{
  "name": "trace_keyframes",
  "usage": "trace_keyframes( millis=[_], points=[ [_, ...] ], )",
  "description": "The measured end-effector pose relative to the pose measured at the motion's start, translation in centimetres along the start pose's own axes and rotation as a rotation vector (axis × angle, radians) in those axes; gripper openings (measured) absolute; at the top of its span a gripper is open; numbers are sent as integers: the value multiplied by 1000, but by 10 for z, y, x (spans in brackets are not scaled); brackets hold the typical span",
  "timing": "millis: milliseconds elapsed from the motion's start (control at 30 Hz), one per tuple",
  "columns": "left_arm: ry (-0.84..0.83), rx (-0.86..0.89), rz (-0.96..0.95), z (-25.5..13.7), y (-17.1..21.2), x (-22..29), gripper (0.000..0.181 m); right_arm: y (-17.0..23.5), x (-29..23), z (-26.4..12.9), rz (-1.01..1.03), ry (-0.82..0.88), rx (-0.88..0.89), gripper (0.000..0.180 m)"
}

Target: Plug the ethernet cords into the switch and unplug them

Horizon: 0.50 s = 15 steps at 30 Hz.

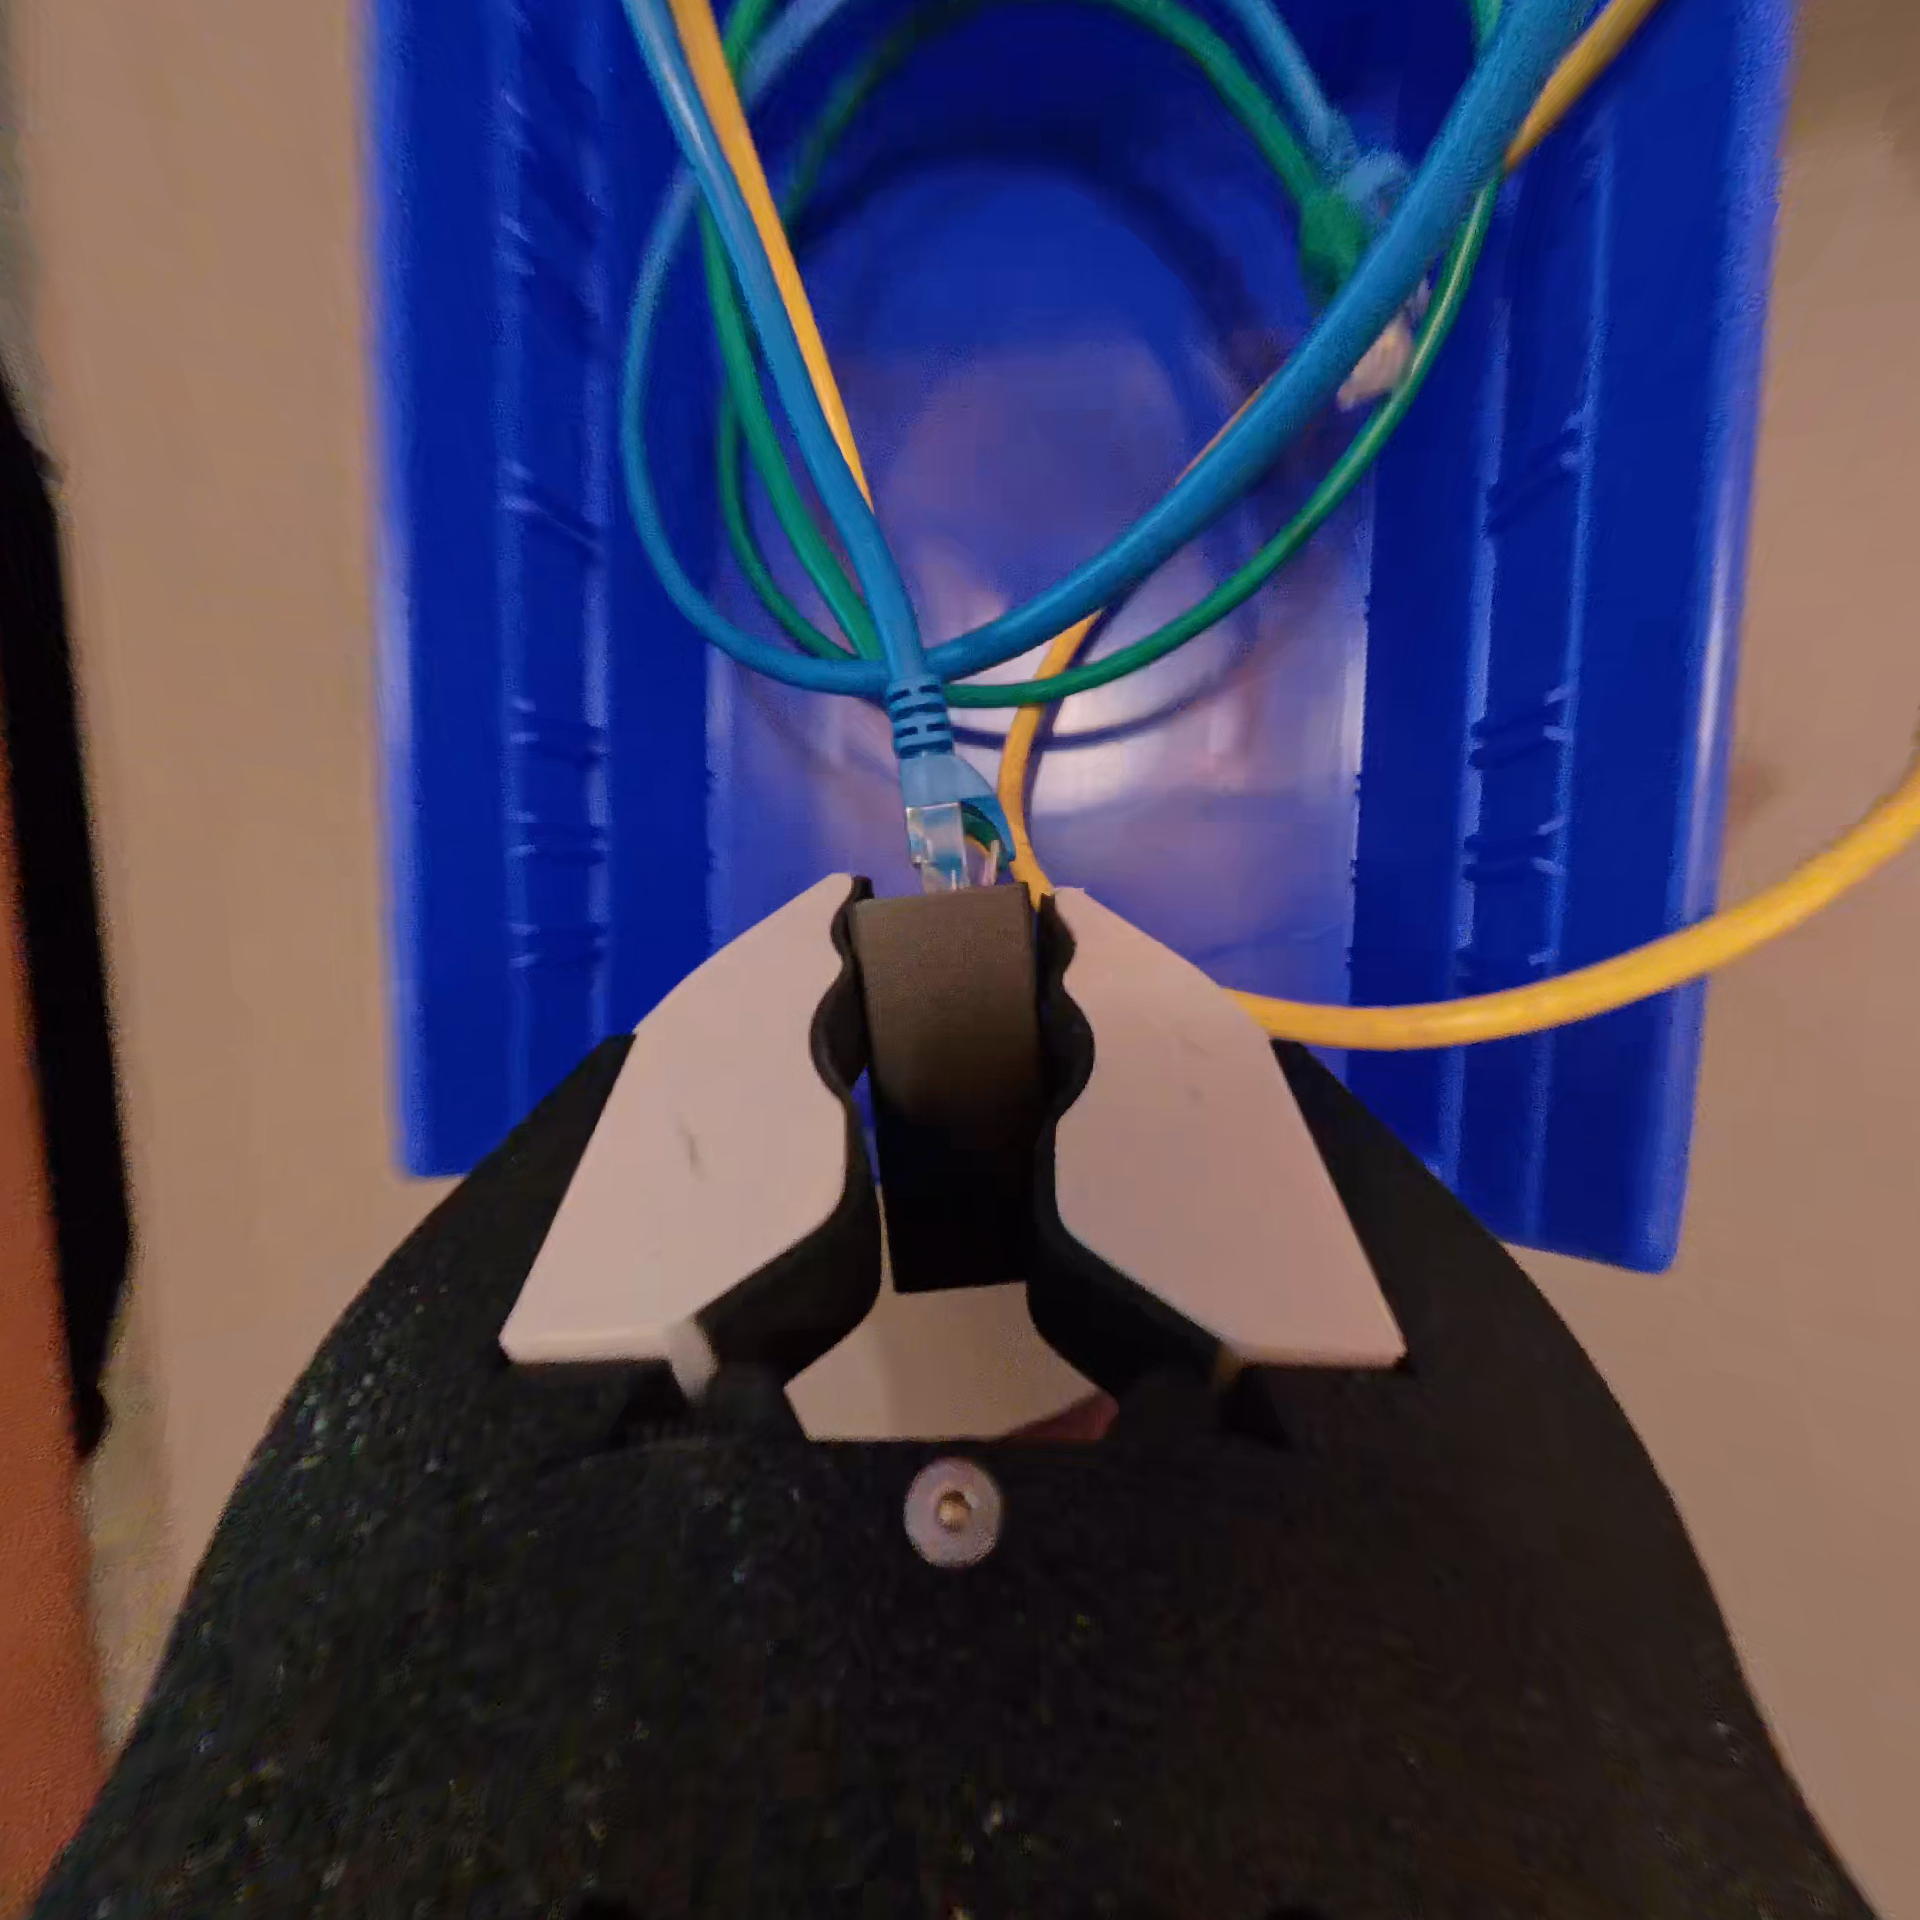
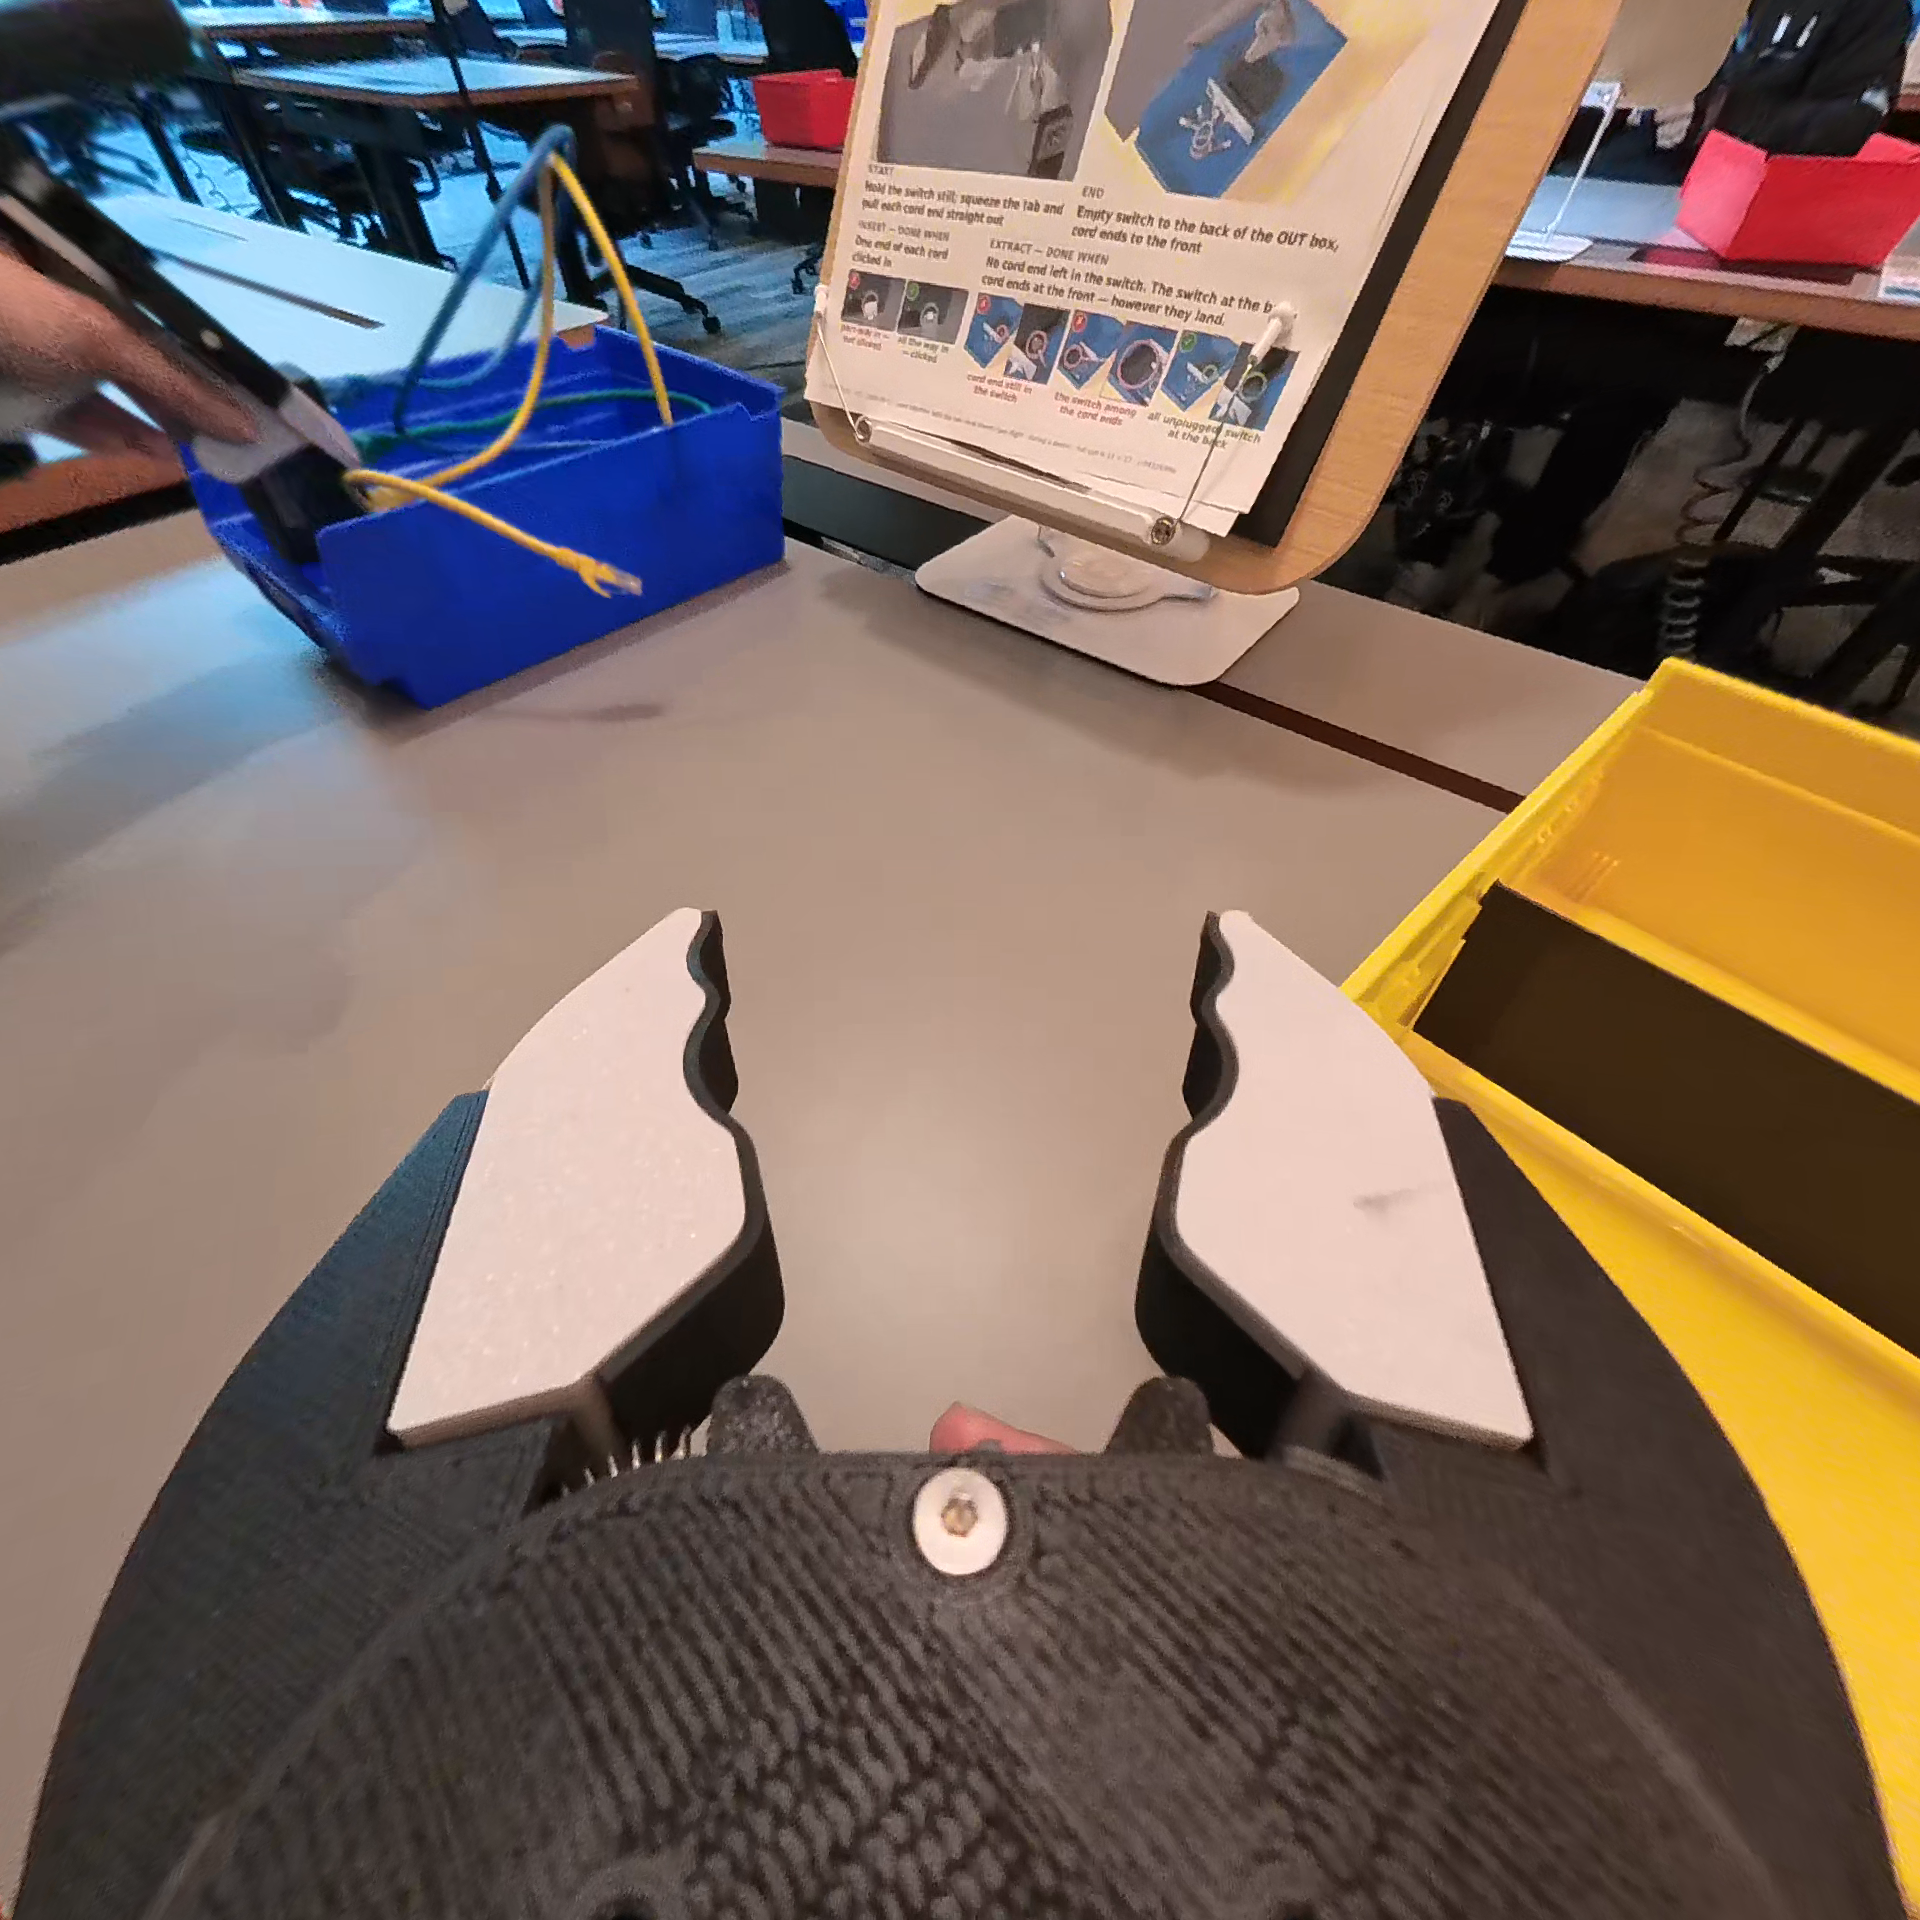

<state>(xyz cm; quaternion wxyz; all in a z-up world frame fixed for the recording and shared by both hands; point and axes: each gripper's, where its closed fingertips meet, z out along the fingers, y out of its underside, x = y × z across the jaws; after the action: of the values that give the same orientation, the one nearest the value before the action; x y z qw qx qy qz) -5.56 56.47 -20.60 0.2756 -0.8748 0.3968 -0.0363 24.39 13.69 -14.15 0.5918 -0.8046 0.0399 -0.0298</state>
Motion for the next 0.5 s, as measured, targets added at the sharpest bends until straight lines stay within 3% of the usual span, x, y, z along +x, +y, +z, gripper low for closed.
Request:
trace_keyframes(
  millis=[33,267,500],
  points=[
    [-24,35,25,-13,-5,-5,29,-2,-1,0,-1,0,7,85],
    [-107,355,142,-123,-49,-17,29,-4,-13,8,-5,-26,16,83],
    [136,702,128,-225,-89,36,28,-17,-38,10,-21,-73,63,82]
  ],
)
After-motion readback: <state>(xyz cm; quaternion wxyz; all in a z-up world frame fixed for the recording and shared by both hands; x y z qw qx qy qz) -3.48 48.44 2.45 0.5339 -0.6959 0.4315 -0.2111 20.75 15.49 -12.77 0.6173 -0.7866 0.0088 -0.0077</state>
